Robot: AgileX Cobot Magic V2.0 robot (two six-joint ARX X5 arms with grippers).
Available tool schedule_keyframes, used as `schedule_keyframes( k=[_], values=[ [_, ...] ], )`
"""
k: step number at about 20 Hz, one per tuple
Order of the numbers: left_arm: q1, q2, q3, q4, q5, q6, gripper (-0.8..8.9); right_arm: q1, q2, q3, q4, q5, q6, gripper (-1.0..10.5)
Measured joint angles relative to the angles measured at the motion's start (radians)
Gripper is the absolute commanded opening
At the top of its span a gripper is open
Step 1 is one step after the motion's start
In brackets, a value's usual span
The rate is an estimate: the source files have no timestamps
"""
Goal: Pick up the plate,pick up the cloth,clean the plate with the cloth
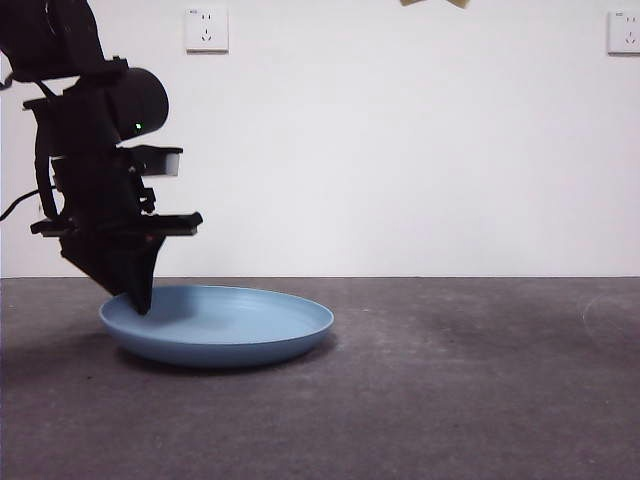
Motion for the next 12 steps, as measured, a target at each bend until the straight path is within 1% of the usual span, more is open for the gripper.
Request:
schedule_keyframes(
  k=[1, 2, 3, 5, 7, 9, 12],
  values=[
    [0.000, 0.009, 0.000, -0.001, -0.002, 0.001, 5.05, 0.000, 0.000, 0.000, -0.011, 0.027, 0.000, -0.2],
    [0.000, 0.014, 0.000, 0.004, -0.002, 0.000, 5.77, 0.000, 0.002, 0.000, -0.021, 0.056, 0.000, -0.2],
    [0.000, 0.014, 0.000, 0.010, -0.002, -0.007, 5.74, -0.001, 0.004, 0.000, -0.024, 0.079, 0.000, -0.2],
    [0.000, 0.002, 0.000, 0.000, 0.007, -0.037, 5.74, -0.007, 0.014, 0.000, -0.024, 0.084, 0.000, -0.2],
    [0.000, -0.037, 0.000, -0.033, 0.042, -0.053, 5.68, -0.020, 0.043, 0.000, -0.024, 0.085, 0.008, -0.2],
    [-0.003, -0.114, 0.000, -0.038, 0.068, -0.066, 5.66, -0.051, 0.085, 0.000, -0.024, 0.082, 0.025, -0.2],
    [-0.005, -0.274, 0.000, -0.045, 0.070, -0.082, 5.66, -0.123, 0.174, 0.000, -0.023, 0.081, 0.061, -0.2]
  ],
)
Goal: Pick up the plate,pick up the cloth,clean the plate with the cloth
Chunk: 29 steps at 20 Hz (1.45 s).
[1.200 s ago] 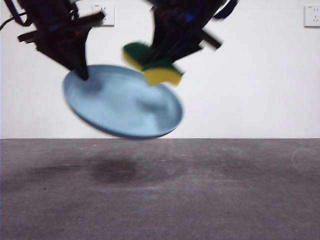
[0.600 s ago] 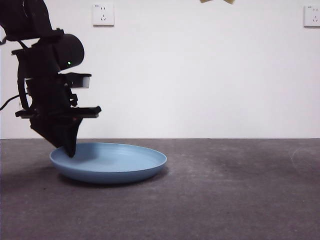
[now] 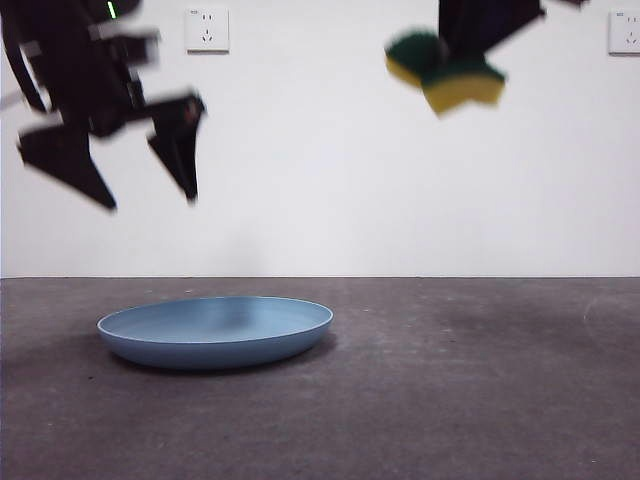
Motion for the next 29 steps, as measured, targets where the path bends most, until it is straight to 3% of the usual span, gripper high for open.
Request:
schedule_keyframes(
  k=[3, 7, 13, 15, 16, 19, 20, 29],
  values=[
    [0.000, -0.146, 0.000, -0.043, 0.000, -0.010, 5.66, -0.060, 0.112, 0.000, 0.008, -0.008, 0.026, -0.2],
    [-0.008, -0.316, 0.000, -0.113, 0.000, -0.012, 5.66, -0.120, 0.303, 0.000, 0.057, -0.132, 0.041, -0.2],
    [-0.016, -0.429, 0.000, -0.189, 0.000, -0.012, 5.66, -0.155, 0.546, 0.000, 0.083, -0.158, 0.047, -0.2],
    [-0.018, -0.436, 0.000, -0.191, 0.000, -0.012, 5.66, -0.158, 0.561, 0.001, 0.090, -0.159, 0.048, 0.7],
    [-0.018, -0.436, 0.000, -0.195, 0.000, -0.012, 5.66, -0.158, 0.561, 0.001, 0.091, -0.158, 0.047, 1.6],
    [-0.018, -0.435, 0.000, -0.198, 0.000, -0.012, 5.66, -0.159, 0.561, 0.001, 0.096, -0.157, 0.047, 6.4],
    [-0.018, -0.435, 0.000, -0.198, 0.000, -0.012, 5.66, -0.160, 0.561, 0.001, 0.097, -0.157, 0.047, 7.2],
    [-0.019, -0.435, 0.000, -0.186, -0.001, -0.011, 5.66, -0.158, 0.554, 0.001, 0.096, -0.158, 0.048, 7.2]
  ],
)
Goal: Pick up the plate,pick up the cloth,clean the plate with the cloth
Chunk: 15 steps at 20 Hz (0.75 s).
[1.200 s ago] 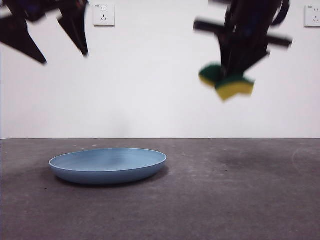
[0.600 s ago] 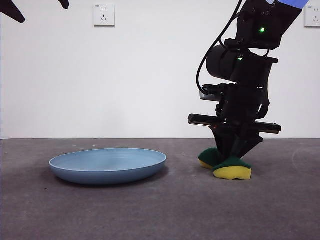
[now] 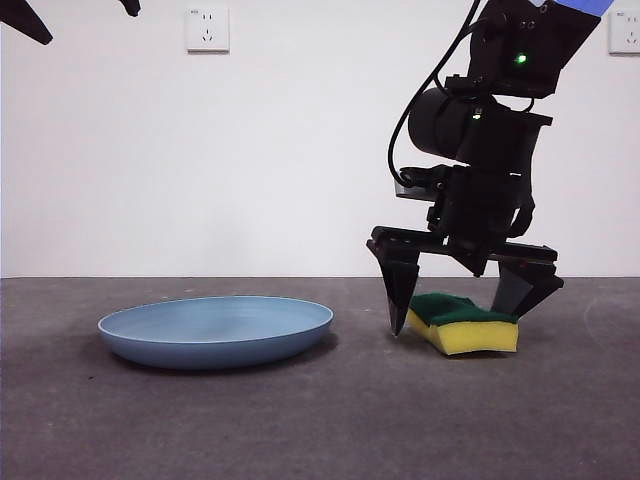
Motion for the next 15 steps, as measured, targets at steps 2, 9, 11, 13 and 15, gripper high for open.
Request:
schedule_keyframes(
  k=[2, 9, 11, 13, 15],
  values=[
    [0.000, 0.003, 0.000, 0.000, 0.000, 0.011, 5.66, 0.000, -0.031, 0.000, -0.005, 0.000, 0.000, 7.2],
    [0.000, 0.018, 0.000, -0.003, -0.001, 0.065, -0.07, 0.000, -0.266, 0.000, -0.013, 0.000, -0.016, -0.1],
    [0.000, 0.020, 0.000, -0.002, 0.000, 0.095, -0.07, -0.001, -0.337, 0.000, -0.013, 0.000, -0.024, -0.1],
    [0.000, 0.020, 0.000, 0.014, 0.000, 0.117, -0.08, 0.000, -0.399, 0.000, -0.013, 0.000, -0.035, -0.1],
    [0.000, 0.020, 0.000, 0.036, 0.001, 0.125, -0.08, 0.000, -0.455, 0.000, -0.013, 0.000, -0.043, -0.1]
  ],
)
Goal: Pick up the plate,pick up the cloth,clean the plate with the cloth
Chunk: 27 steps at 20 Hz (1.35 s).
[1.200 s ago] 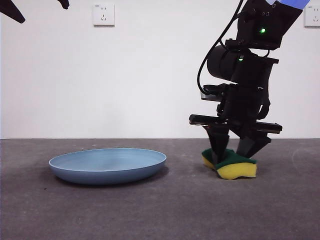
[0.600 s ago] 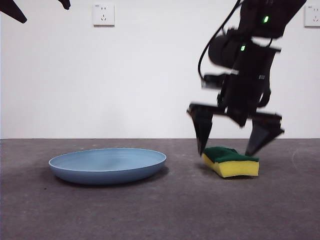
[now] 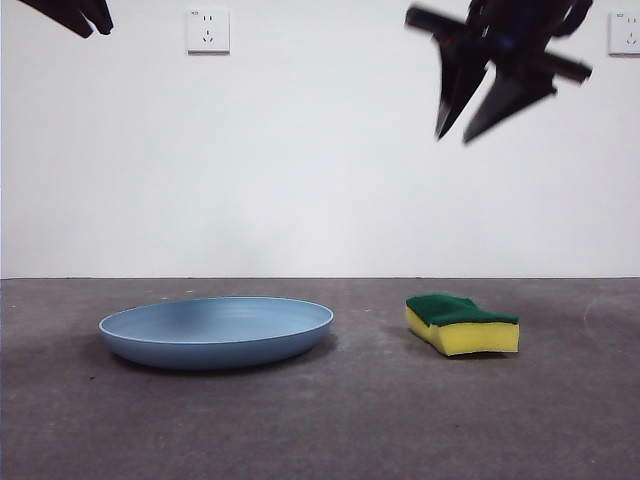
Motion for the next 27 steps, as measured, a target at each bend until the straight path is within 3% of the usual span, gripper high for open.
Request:
schedule_keyframes(
  k=[4, 8, 14, 18, 22, 27],
  values=[
    [-0.006, -0.030, -0.025, 0.083, 0.002, 0.006, -0.08, 0.020, -0.121, -0.011, 0.060, 0.004, -0.007, -0.1],
    [-0.021, -0.160, -0.186, 0.253, 0.003, 0.006, -0.08, 0.054, -0.244, -0.089, 0.113, 0.031, -0.007, -0.1],
    [-0.021, -0.431, -0.597, 0.516, -0.008, -0.053, -0.08, 0.146, -0.466, -0.469, 0.328, 0.112, 0.022, -0.1],
    [-0.021, -0.519, -0.729, 0.543, -0.061, -0.124, -0.04, 0.202, -0.560, -0.612, 0.350, 0.158, 0.032, 0.0],
    [-0.021, -0.520, -0.745, 0.534, -0.068, -0.190, -0.03, 0.208, -0.557, -0.621, 0.309, 0.159, 0.049, 0.0],
    [-0.021, -0.496, -0.744, 0.538, -0.068, -0.216, -0.04, 0.207, -0.564, -0.621, 0.309, 0.161, 0.056, 0.0]
  ],
)
